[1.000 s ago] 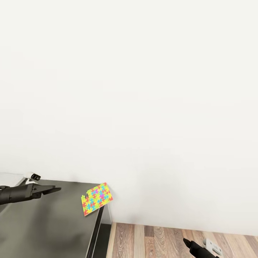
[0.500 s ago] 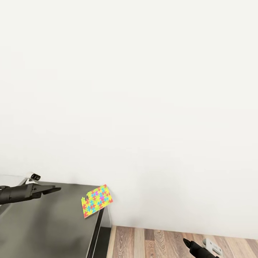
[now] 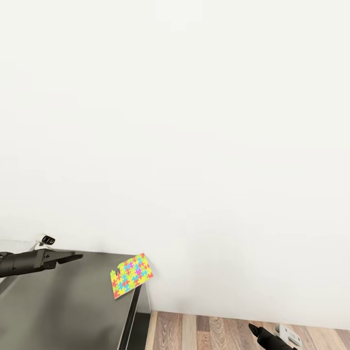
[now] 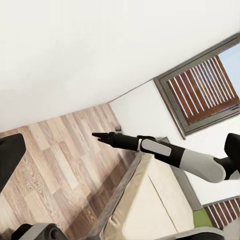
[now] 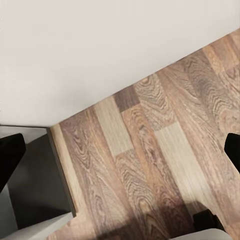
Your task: Put all the toys in the child's room - the three board games (two on the bed and one on the table), the two jigsaw puzzles on the table, and the tennis ball on the table - inside the toy box on the table in the child's room.
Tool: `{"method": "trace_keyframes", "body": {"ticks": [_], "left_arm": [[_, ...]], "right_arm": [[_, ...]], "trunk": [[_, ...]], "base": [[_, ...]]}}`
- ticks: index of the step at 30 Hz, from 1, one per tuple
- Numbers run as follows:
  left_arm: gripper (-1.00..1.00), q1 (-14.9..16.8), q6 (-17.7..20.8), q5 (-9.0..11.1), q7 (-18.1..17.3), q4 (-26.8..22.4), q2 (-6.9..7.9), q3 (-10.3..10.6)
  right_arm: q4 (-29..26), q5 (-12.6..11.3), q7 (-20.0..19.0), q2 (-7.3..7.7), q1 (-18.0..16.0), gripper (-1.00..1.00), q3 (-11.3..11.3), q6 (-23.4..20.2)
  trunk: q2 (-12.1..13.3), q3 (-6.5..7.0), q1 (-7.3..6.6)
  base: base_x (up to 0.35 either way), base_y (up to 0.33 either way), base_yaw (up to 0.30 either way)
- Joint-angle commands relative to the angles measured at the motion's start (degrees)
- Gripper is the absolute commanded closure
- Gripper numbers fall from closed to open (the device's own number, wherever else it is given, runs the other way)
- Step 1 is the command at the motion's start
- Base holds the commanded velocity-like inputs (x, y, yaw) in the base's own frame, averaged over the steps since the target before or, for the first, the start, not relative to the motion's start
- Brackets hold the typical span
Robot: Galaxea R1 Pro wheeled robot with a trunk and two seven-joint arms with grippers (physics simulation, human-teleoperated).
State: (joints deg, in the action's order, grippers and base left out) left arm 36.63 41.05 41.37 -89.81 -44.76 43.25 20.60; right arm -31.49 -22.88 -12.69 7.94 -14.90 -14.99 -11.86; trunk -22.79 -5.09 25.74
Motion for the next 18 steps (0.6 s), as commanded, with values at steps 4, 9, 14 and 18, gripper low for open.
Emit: {"method": "trace_keyframes", "body": {"ticks": [4, 9, 14, 18], "left_arm": [[-1.00, 0.11, 0.61, 0.33, -0.19, 0.03, 0.08, 0.34], [-1.00, 0.11, 0.61, 0.33, -0.19, 0.03, 0.08, 0.37], [-1.00, 0.11, 0.50, 0.35, -0.19, 0.03, -0.24, 0.50], [-1.00, 0.10, 0.45, 0.17, -0.19, 0.03, -1.33, 0.44]], "right_arm": [[-0.07, -0.60, -0.27, 0.02, -0.04, -1.00, -0.30, -0.50], [-0.08, -0.79, -0.30, 0.05, -0.04, -1.00, -0.34, -0.54], [-0.07, -0.53, -0.16, -0.01, -0.04, -1.00, -0.28, -0.53], [-0.02, -0.76, -0.15, 0.01, -0.04, -1.00, -0.34, -0.52]], "trunk": [[-0.13, 0.25, 0.04], [-0.13, 0.72, 0.04], [-0.13, 1.19, 0.04], [-0.13, 1.56, 0.04]], "base": [[0.000, 0.000, 0.001], [0.000, 0.000, 0.039], [0.000, 0.000, 0.068], [0.000, 0.000, 0.077]]}}
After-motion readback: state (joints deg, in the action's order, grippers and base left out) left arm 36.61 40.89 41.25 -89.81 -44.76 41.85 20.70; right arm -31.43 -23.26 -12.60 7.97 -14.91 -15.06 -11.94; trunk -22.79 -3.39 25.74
